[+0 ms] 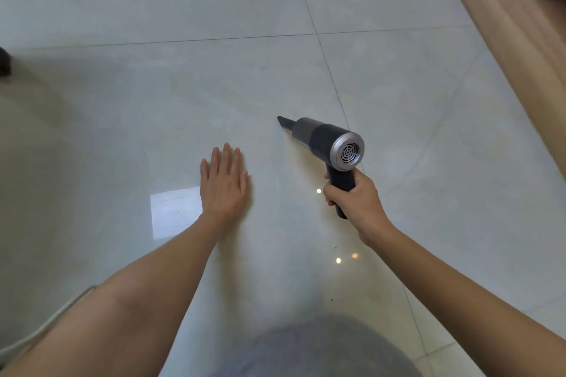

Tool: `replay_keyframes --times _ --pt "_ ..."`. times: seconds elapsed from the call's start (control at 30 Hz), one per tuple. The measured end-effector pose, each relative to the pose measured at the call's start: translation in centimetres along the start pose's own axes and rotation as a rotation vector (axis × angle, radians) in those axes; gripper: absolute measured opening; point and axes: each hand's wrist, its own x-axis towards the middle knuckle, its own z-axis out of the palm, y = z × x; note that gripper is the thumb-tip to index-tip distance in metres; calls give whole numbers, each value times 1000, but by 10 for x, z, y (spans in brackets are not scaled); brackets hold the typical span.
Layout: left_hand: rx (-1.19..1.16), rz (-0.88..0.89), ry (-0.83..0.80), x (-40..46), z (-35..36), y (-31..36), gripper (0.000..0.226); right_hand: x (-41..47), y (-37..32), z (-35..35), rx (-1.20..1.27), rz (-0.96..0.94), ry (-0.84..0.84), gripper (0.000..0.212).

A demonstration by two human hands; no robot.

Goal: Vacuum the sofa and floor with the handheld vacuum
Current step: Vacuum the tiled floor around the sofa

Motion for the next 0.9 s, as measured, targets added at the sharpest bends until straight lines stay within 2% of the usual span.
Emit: replay_keyframes --times 0.33,0.67,0.9 --pt "-34 -58 77 -14 24 38 56 -17 55 -70 -61 -35 -54 14" --pt "-13 -154 125 -57 42 53 57 -30 88 -81 -7 -58 -131 13" --pt "-28 -127 152 -80 52 68 56 -53 103 -93 -5 -59 -154 14"
